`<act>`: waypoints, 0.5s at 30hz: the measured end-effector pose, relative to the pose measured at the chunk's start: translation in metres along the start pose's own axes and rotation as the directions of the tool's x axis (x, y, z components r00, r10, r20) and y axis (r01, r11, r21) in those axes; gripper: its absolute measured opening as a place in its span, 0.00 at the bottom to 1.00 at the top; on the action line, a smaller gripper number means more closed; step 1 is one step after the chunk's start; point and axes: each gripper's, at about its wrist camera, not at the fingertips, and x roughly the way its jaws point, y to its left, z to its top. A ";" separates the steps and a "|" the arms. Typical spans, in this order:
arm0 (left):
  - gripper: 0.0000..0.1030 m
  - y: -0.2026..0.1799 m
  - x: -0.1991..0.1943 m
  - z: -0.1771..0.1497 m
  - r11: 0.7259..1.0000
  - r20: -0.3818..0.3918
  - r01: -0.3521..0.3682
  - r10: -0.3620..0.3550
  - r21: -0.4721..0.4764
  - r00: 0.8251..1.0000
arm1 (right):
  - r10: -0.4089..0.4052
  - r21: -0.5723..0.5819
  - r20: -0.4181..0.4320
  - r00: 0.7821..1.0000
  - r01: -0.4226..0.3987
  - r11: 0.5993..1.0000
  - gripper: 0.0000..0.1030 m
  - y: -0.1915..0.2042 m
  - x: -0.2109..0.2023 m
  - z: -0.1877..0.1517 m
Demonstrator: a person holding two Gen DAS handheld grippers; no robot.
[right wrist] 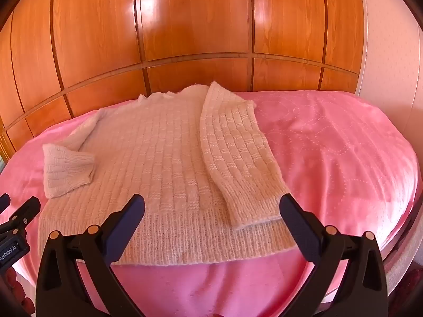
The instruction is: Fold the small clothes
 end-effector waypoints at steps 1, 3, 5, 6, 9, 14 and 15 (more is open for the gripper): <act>0.97 0.000 -0.001 0.000 1.000 0.003 0.001 -0.001 0.000 1.000 | 0.000 0.000 0.000 1.000 0.000 1.000 0.98 0.000 0.000 0.000; 0.97 0.000 0.002 -0.003 1.000 0.004 0.002 -0.002 0.001 1.000 | 0.001 0.000 -0.001 1.000 -0.001 1.000 0.98 0.000 0.000 0.001; 0.97 0.002 0.003 -0.004 1.000 0.001 0.002 -0.002 -0.005 1.000 | 0.001 -0.001 -0.003 1.000 -0.001 1.000 0.98 0.000 0.001 0.001; 0.97 0.003 0.005 -0.003 1.000 -0.005 0.003 -0.003 -0.010 1.000 | -0.001 -0.002 -0.002 1.000 0.001 1.000 0.98 0.000 0.000 0.002; 0.97 0.001 0.001 -0.004 1.000 -0.006 0.000 0.000 -0.015 1.000 | -0.001 -0.001 -0.002 1.000 0.001 1.000 0.98 0.001 0.000 0.003; 0.97 0.008 0.001 -0.008 0.999 -0.007 0.019 -0.019 -0.036 1.000 | -0.001 -0.011 -0.002 1.000 0.001 1.000 0.98 0.006 -0.004 0.008; 0.97 0.008 0.001 -0.007 0.999 -0.012 0.021 -0.021 -0.036 1.000 | 0.000 -0.012 -0.003 1.000 0.000 1.000 0.98 0.003 0.002 0.004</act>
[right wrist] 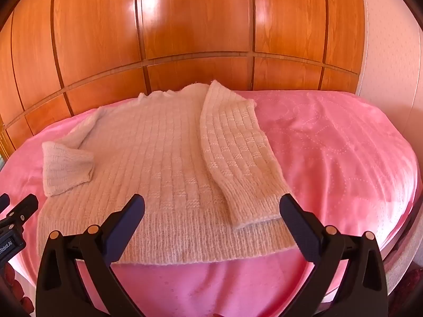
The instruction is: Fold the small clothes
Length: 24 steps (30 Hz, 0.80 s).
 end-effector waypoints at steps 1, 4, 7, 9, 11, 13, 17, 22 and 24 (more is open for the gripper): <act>0.97 -0.001 0.001 0.000 1.000 -0.003 0.000 0.000 0.001 1.000 | 0.002 0.000 -0.001 1.000 -0.002 1.000 0.98 -0.001 0.001 -0.001; 0.97 -0.003 0.003 0.001 1.000 -0.013 0.004 -0.004 0.006 1.000 | 0.002 0.005 -0.005 1.000 -0.002 1.000 0.98 -0.002 0.000 -0.001; 0.97 -0.004 0.005 0.001 1.000 -0.022 0.005 -0.005 0.007 1.000 | -0.001 0.009 -0.009 1.000 0.001 1.000 0.98 0.002 -0.002 0.001; 0.97 -0.004 0.006 0.000 1.000 -0.025 0.005 -0.005 0.005 1.000 | -0.001 0.010 -0.009 1.000 0.001 1.000 0.98 0.002 -0.002 0.000; 0.97 -0.004 0.006 0.001 1.000 -0.027 0.005 -0.004 0.005 1.000 | 0.000 0.011 -0.010 1.000 0.001 1.000 0.98 0.001 -0.002 0.000; 0.97 -0.004 0.006 0.000 1.000 -0.027 0.004 -0.004 0.005 1.000 | 0.002 0.011 -0.012 1.000 -0.002 1.000 0.98 0.000 -0.001 -0.001; 0.97 -0.004 0.008 -0.002 1.000 -0.034 0.004 -0.004 0.002 0.999 | -0.001 0.006 -0.015 1.000 0.001 1.000 0.98 0.001 -0.001 -0.002; 0.97 -0.002 0.010 -0.001 1.000 -0.044 0.002 -0.002 -0.002 0.999 | -0.005 0.008 -0.021 1.000 0.005 1.000 0.98 0.001 0.000 -0.003; 0.97 -0.002 0.011 0.000 1.000 -0.044 0.002 -0.002 -0.003 0.999 | -0.005 0.009 -0.029 1.000 0.006 1.000 0.98 0.002 0.002 -0.003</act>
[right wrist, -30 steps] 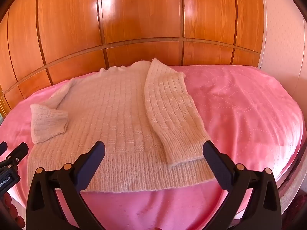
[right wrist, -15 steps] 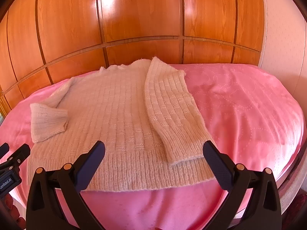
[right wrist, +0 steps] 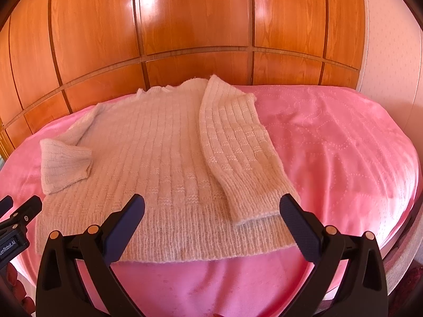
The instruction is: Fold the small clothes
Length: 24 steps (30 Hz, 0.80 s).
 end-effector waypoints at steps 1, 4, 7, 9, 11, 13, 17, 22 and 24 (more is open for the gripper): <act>0.97 0.000 0.000 0.000 1.000 0.001 -0.002 0.002 0.000 1.000 | 0.000 0.000 -0.003 1.000 0.000 1.000 0.98 0.000 0.001 0.000; 0.97 0.001 0.001 0.000 1.000 -0.001 0.003 -0.003 -0.001 1.000 | -0.001 -0.001 -0.010 1.000 0.001 1.000 0.98 0.000 0.002 0.000; 0.97 0.002 0.001 0.001 1.000 -0.005 0.005 -0.005 -0.002 1.000 | -0.001 -0.003 -0.009 1.000 0.001 1.000 0.98 0.001 0.002 0.000; 0.97 0.002 0.002 0.001 1.000 -0.005 0.005 -0.005 -0.003 1.000 | -0.001 -0.005 -0.007 1.000 0.001 1.000 0.98 0.002 0.002 0.000; 0.97 0.002 0.001 0.001 1.000 -0.006 0.007 -0.007 -0.003 1.000 | -0.002 -0.005 -0.008 1.000 0.002 1.000 0.98 0.002 0.002 0.000; 0.97 0.002 0.001 0.001 1.000 -0.007 0.006 -0.006 -0.003 1.000 | -0.001 -0.002 -0.009 1.000 0.001 1.000 0.98 0.002 0.002 -0.001; 0.97 0.001 0.002 0.000 1.000 -0.008 0.008 -0.008 -0.004 1.000 | 0.000 0.002 -0.013 1.000 0.000 1.000 0.98 0.000 0.002 0.000; 0.97 0.000 0.002 0.001 1.000 -0.007 0.012 -0.012 -0.003 1.000 | -0.002 0.000 -0.012 1.000 0.002 1.000 0.98 0.001 0.002 0.000; 0.97 -0.001 0.001 0.001 1.000 -0.007 0.012 -0.012 -0.002 1.000 | -0.001 0.001 -0.011 1.000 0.001 1.000 0.98 0.001 0.002 0.000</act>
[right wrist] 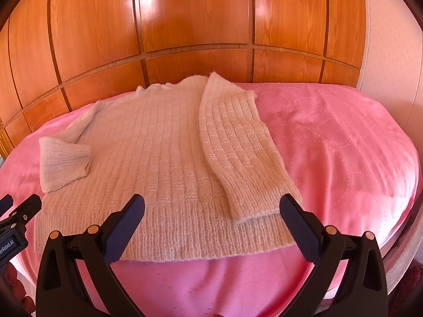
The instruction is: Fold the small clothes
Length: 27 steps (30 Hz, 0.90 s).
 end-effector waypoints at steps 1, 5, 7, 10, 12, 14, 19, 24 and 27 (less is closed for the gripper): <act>0.97 0.000 0.000 0.000 1.000 -0.001 0.000 0.000 -0.001 1.000 | 0.000 -0.001 -0.001 1.000 0.000 1.000 0.98 0.000 0.000 0.000; 0.97 -0.001 0.000 0.000 1.000 -0.003 0.000 0.000 -0.004 1.000 | 0.001 -0.002 -0.003 1.000 -0.001 1.000 0.98 0.000 0.000 0.000; 0.97 -0.001 0.001 0.001 1.000 -0.003 0.000 0.000 -0.006 1.000 | 0.001 -0.002 -0.003 1.000 -0.001 1.000 0.98 0.000 0.000 0.000; 0.97 -0.002 0.001 0.001 1.000 -0.006 0.002 -0.002 -0.008 1.000 | 0.001 -0.003 -0.004 1.000 -0.001 1.000 0.98 0.000 0.000 0.000; 0.97 -0.003 0.001 0.000 1.000 -0.007 0.003 -0.003 -0.007 1.000 | 0.001 -0.003 -0.004 1.000 -0.001 1.000 0.98 0.000 0.001 0.000; 0.97 -0.002 0.001 0.001 1.000 -0.007 0.004 -0.004 -0.007 1.000 | 0.001 -0.003 -0.004 1.000 -0.001 1.000 0.98 0.000 0.001 0.000; 0.97 -0.002 0.002 0.001 1.000 -0.012 0.006 -0.006 -0.008 1.000 | 0.000 -0.003 -0.006 1.000 0.000 1.000 0.98 0.000 0.001 -0.001; 0.97 -0.002 0.006 0.001 0.999 -0.031 0.039 -0.039 -0.002 0.999 | 0.000 -0.005 -0.009 1.000 0.000 1.000 0.98 0.000 0.002 -0.001; 0.97 -0.004 0.011 0.001 0.997 -0.057 0.073 -0.072 0.009 0.996 | -0.006 -0.006 -0.011 1.000 0.005 1.000 0.98 0.000 0.003 -0.001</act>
